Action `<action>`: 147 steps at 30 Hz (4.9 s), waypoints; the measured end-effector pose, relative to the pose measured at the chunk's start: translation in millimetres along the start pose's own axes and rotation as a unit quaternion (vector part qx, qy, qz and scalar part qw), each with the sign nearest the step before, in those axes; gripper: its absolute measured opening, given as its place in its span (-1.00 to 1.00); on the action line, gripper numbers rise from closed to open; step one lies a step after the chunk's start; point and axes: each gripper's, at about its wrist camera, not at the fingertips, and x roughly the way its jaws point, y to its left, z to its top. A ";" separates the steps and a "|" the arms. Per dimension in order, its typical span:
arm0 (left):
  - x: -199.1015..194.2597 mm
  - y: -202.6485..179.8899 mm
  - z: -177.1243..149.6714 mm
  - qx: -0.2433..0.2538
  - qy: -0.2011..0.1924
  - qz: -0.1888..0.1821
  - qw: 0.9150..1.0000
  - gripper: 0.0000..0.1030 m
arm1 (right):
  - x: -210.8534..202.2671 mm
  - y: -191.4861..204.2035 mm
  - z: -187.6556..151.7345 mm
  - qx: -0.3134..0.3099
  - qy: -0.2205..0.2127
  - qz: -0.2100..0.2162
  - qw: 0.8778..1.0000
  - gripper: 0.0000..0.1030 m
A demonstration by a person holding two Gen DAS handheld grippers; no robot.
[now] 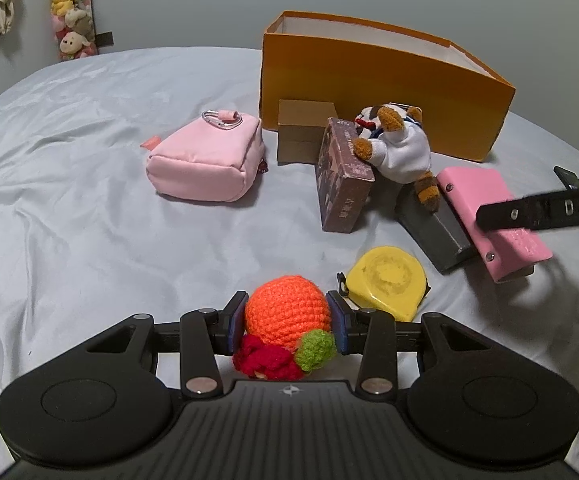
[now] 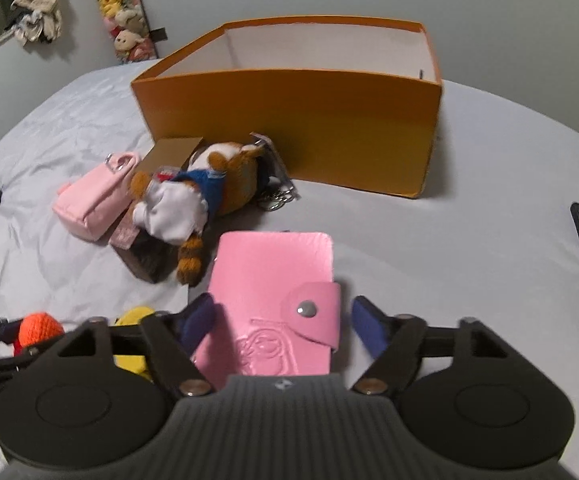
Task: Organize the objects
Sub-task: 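Grasp the pink card wallet with the right gripper while the left gripper holds the fruit, then carry the fruit and pink wallet with both grippers over the shoebox, then lower both items into the shoebox and open both grippers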
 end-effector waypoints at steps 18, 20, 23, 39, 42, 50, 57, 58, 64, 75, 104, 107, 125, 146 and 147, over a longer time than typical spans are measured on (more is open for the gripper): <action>-0.3 2.3 -1.0 -0.008 -0.005 -0.003 1.000 -0.08 | 6.6 21.9 1.4 -0.065 -0.007 -0.047 0.997 0.54; -1.4 2.2 0.0 -0.008 -0.007 -0.004 1.000 -0.08 | 1.1 18.5 1.5 -0.058 -0.010 -0.047 0.997 0.53; -4.2 0.5 2.7 -0.004 -0.011 -0.005 1.000 -0.08 | -6.4 14.1 4.3 -0.053 -0.015 -0.047 0.997 0.53; -21.4 -28.4 65.6 0.066 -0.064 -0.031 0.995 -0.08 | -32.9 2.0 40.3 -0.050 -0.051 -0.052 0.996 0.53; -19.4 -35.1 86.4 0.079 -0.081 -0.039 0.993 -0.08 | -36.0 -1.2 51.3 -0.051 -0.060 -0.054 0.995 0.53; -7.8 -50.0 147.5 0.109 -0.118 -0.062 0.985 -0.08 | -37.5 -10.4 86.2 -0.054 -0.086 -0.066 0.993 0.53; 13.2 -59.7 192.0 0.127 -0.128 -0.064 0.981 -0.08 | -30.7 -22.2 120.2 -0.042 -0.104 -0.073 0.991 0.53; 16.6 -60.8 196.5 0.130 -0.128 -0.061 0.981 -0.08 | -28.5 -23.7 125.8 -0.040 -0.106 -0.074 0.991 0.53; 37.0 -61.6 225.5 0.134 -0.124 -0.049 0.982 -0.08 | -12.0 -30.1 156.9 -0.040 -0.111 -0.080 0.990 0.53; 79.9 -55.3 265.9 0.150 -0.099 -0.028 0.983 -0.08 | 27.4 -44.3 204.5 -0.037 -0.091 -0.087 0.991 0.53; 163.5 -45.6 279.6 0.190 0.011 0.030 0.981 -0.08 | 148.2 -56.8 240.6 -0.026 0.050 -0.095 0.994 0.53; 170.2 -46.5 277.0 0.204 0.019 0.039 0.978 -0.05 | 155.8 -53.5 240.1 -0.036 0.062 -0.099 0.993 0.53; 187.0 -59.9 278.6 0.238 0.051 0.063 0.968 0.00 | 185.2 -57.8 256.8 -0.015 0.118 -0.094 0.988 0.53; 193.3 -56.6 279.6 0.250 0.045 0.073 0.965 0.08 | 188.8 -54.8 251.7 -0.028 0.128 -0.098 0.987 0.66; 193.6 -56.3 279.8 0.249 0.045 0.073 0.965 0.09 | 188.6 -54.1 251.7 -0.030 0.126 -0.099 0.987 0.66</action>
